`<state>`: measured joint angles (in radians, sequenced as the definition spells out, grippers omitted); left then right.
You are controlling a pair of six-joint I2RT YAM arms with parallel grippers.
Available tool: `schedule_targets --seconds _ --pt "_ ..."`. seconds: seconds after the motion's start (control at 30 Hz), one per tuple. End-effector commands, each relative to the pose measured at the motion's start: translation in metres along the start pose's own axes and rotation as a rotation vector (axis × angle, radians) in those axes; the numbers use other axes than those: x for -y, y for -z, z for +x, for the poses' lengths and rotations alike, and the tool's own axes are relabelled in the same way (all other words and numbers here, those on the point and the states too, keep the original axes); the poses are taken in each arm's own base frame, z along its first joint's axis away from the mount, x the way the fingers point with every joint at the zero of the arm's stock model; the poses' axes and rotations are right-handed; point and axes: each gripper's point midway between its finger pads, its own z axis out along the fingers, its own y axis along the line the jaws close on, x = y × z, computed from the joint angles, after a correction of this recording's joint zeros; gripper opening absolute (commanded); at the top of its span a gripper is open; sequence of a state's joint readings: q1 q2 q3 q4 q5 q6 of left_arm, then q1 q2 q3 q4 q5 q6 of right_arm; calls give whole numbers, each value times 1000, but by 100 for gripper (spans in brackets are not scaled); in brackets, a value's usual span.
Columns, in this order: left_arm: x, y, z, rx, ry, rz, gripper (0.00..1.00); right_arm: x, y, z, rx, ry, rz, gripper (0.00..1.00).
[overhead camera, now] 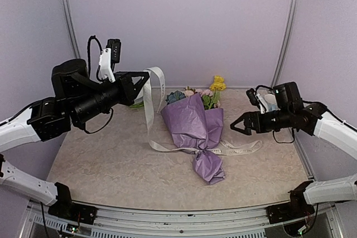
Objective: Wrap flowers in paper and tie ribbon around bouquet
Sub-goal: Cross the half-tied ribbon over the folded bouquet.
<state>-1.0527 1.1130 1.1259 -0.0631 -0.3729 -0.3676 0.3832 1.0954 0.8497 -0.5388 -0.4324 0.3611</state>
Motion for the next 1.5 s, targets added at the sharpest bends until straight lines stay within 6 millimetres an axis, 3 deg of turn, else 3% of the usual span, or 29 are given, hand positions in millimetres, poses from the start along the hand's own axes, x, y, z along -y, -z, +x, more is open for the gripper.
schedule_targets --seconds 0.0,0.07,0.2,0.37,0.47,0.57,0.67,0.83,0.93,1.03,1.1,1.23,1.47 --pt "48 14 -52 155 -46 130 0 -145 18 -28 199 404 -388 100" --pt "63 20 -62 183 -58 182 0 -182 7 -21 237 551 -483 100" --pt "84 39 -79 243 -85 282 0 -210 -38 -13 286 800 -538 100" --pt "69 47 -101 264 -127 178 0 -226 -46 -7 447 1101 -623 100" --pt "66 48 -103 274 -131 164 0 -229 -62 2 407 1199 -661 98" --pt "63 47 -107 283 -134 139 0 -224 -89 9 320 1194 -659 90" --pt "63 49 -112 297 -147 132 0 -225 -111 16 307 1184 -621 88" --pt "56 53 -116 309 -184 94 0 -229 -145 -10 347 1149 -496 89" --pt "53 57 -117 318 -189 93 0 -228 -160 -16 305 1123 -467 78" --pt "48 60 -116 322 -193 77 0 -229 -161 -13 272 1082 -488 47" --pt "41 57 -112 318 -208 37 0 -227 -158 -11 269 1062 -487 34" --pt "4 46 -110 297 -185 -134 0 -222 -146 -3 274 1046 -493 20" --pt "-68 23 -96 207 -66 -303 0 -220 -134 7 236 1020 -521 21"
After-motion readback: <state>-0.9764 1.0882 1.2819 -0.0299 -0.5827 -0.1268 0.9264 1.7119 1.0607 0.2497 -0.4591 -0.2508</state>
